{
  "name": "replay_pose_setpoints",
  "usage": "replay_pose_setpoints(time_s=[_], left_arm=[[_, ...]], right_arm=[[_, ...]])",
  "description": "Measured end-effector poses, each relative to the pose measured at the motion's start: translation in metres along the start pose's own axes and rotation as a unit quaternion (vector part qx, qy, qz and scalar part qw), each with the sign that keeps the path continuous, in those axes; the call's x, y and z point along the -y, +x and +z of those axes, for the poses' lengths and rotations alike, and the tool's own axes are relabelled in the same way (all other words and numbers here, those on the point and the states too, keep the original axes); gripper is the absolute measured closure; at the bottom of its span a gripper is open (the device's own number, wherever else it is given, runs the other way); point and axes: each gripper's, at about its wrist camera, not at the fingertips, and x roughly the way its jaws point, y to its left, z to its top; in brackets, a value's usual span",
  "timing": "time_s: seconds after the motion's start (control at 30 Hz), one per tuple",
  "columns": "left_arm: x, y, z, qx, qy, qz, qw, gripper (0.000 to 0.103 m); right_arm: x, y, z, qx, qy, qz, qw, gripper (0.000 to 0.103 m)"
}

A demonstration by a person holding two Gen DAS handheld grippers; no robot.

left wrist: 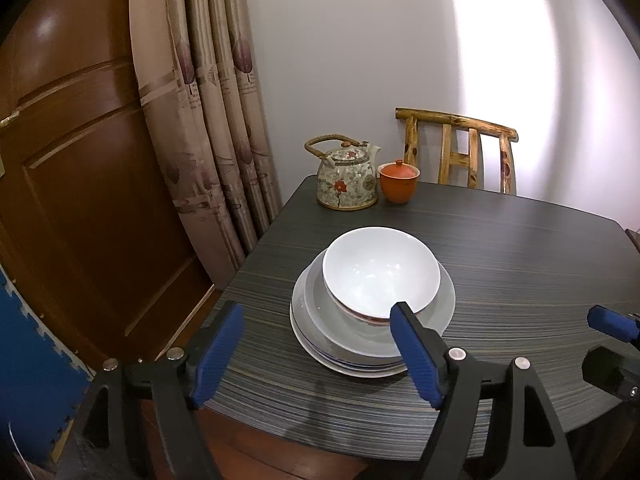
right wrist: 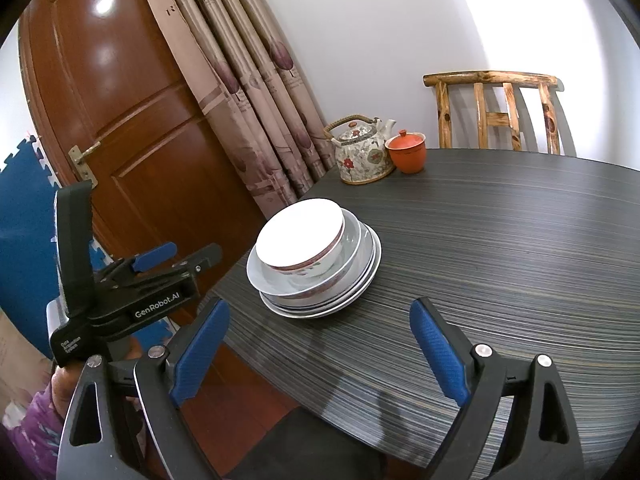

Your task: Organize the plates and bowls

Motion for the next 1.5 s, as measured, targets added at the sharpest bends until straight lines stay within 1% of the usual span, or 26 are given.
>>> replay_pose_setpoints(time_s=[0.33, 1.5], left_arm=[[0.0019, 0.0035, -0.0001, -0.002, 0.01, 0.002, 0.9999, 0.025], [0.0051, 0.0101, -0.0031, -0.017, 0.017, 0.005, 0.9997, 0.025]], right_arm=[[-0.0014, -0.0004, 0.0008, 0.0, 0.0, 0.0, 1.0, 0.012], [-0.0027, 0.0035, -0.0063, -0.009, 0.015, 0.002, 1.0, 0.011]])
